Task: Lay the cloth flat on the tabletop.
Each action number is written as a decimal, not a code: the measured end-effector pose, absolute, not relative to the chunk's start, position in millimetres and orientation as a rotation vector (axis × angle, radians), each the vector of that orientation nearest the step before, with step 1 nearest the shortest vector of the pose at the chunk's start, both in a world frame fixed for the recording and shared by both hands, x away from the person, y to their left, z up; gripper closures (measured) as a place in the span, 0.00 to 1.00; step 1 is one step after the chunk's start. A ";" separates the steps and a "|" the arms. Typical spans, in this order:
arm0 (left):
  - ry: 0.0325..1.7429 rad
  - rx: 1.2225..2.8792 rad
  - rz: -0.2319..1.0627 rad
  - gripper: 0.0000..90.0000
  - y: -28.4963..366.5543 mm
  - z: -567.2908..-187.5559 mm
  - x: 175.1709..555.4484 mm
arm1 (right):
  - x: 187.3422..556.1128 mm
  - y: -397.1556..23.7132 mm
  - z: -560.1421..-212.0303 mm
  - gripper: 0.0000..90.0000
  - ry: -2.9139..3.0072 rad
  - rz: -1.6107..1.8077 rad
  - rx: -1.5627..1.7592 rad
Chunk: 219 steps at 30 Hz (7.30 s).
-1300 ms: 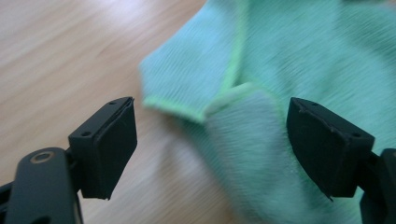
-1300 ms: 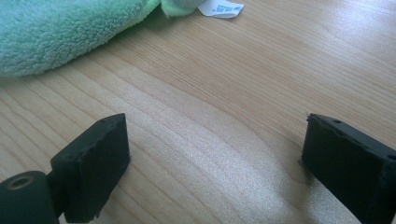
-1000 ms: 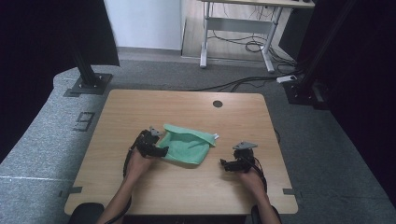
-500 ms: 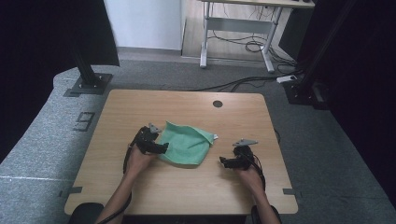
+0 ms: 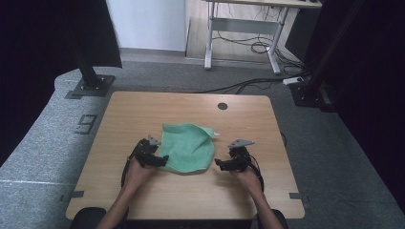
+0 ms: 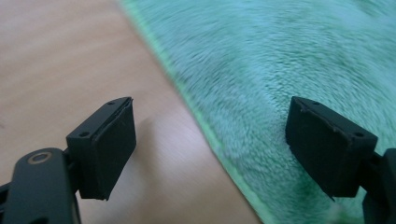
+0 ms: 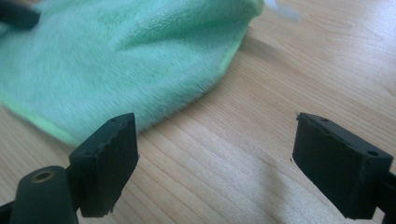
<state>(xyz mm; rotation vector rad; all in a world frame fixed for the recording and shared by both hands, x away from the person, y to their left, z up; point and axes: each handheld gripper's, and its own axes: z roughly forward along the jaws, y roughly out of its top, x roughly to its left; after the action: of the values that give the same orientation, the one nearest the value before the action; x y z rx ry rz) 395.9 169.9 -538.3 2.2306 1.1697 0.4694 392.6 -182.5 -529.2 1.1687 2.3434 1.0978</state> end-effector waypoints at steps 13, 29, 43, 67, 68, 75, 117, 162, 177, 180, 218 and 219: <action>1.158 2.224 0.491 0.17 168.7 -521.3 415.6 | 391.2 -167.8 -525.4 0.15 2.353 1.109 1.168; 1.173 2.251 0.455 0.18 184.0 -536.4 380.3 | 390.9 -176.9 -516.8 0.29 2.325 1.091 1.170; 1.269 2.154 0.533 0.18 218.7 -540.7 400.3 | 396.3 -145.6 -528.2 0.60 2.497 1.043 1.130; 1.274 2.117 0.475 0.19 223.4 -543.6 398.2 | 397.4 -62.0 -499.6 0.91 2.566 0.998 0.903; 1.273 2.117 0.475 0.19 223.5 -543.7 398.2 | 398.5 -56.2 -502.5 0.91 2.577 1.004 0.900; 1.271 2.114 0.477 0.19 223.7 -544.0 398.0 | 402.7 -19.1 -525.2 0.90 2.663 1.007 0.851; 1.260 2.100 0.481 0.19 224.8 -545.6 397.1 | 406.6 -19.0 -523.7 0.66 2.664 1.038 0.849; 1.261 2.094 0.488 0.18 224.4 -546.1 396.2 | 398.7 -185.2 -530.9 0.87 2.493 0.860 1.167; 1.114 2.183 0.408 0.16 190.8 -531.0 351.6 | 415.2 -173.4 -528.0 0.44 2.413 0.861 1.129; 1.117 2.235 0.428 0.16 187.2 -536.6 349.0 | 416.0 -173.9 -535.7 0.43 2.422 0.831 1.129; 1.078 2.233 0.419 0.14 175.0 -526.6 386.0 | 372.1 -190.5 -546.7 0.26 2.349 0.954 1.211; 1.079 2.238 0.420 0.14 177.3 -526.6 382.5 | 372.0 -190.6 -546.8 0.26 2.348 0.955 1.212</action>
<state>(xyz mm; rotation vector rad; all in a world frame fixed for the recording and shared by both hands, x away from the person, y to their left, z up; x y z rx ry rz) 382.5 177.3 -526.6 2.2379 1.0787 0.4199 372.0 -190.6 -546.8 1.2117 2.3478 0.9550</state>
